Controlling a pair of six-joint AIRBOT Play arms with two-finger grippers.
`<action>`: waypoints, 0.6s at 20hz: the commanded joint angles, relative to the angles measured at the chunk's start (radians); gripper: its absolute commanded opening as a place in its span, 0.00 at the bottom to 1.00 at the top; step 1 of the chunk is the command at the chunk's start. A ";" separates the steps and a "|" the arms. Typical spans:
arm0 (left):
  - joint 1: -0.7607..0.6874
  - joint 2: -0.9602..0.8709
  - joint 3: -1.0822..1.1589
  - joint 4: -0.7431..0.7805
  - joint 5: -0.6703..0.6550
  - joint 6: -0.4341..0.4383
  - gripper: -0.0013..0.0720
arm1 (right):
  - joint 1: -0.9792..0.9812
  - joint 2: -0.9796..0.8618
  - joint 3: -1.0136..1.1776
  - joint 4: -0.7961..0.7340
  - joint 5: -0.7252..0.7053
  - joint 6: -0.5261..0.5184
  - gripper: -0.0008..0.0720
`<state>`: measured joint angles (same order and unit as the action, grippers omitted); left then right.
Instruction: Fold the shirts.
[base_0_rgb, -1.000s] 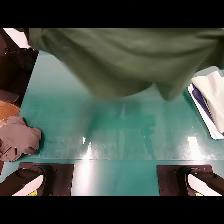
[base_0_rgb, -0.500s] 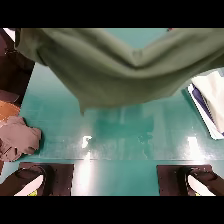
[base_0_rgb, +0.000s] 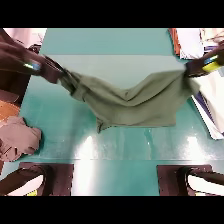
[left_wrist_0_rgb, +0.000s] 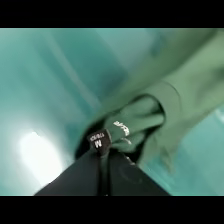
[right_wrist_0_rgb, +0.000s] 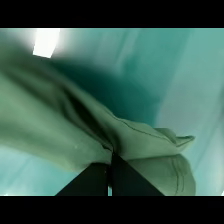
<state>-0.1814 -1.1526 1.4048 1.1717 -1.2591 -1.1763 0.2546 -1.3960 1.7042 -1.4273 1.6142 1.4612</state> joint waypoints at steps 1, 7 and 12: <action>0.001 -0.146 -0.169 -0.001 0.193 0.003 0.05 | -0.023 -0.151 -0.113 0.114 -0.127 -0.014 0.04; 0.001 -0.240 -0.161 -0.011 0.366 -0.010 0.68 | -0.074 -0.240 -0.121 0.199 -0.333 0.005 0.04; 0.051 -0.237 -0.016 -0.004 0.094 -0.050 0.68 | -0.160 -0.237 -0.028 0.251 -0.149 -0.011 0.62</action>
<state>-0.1589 -1.3846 1.3190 1.1675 -1.0119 -1.2041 0.1406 -1.6264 1.6295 -1.2064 1.3605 1.4609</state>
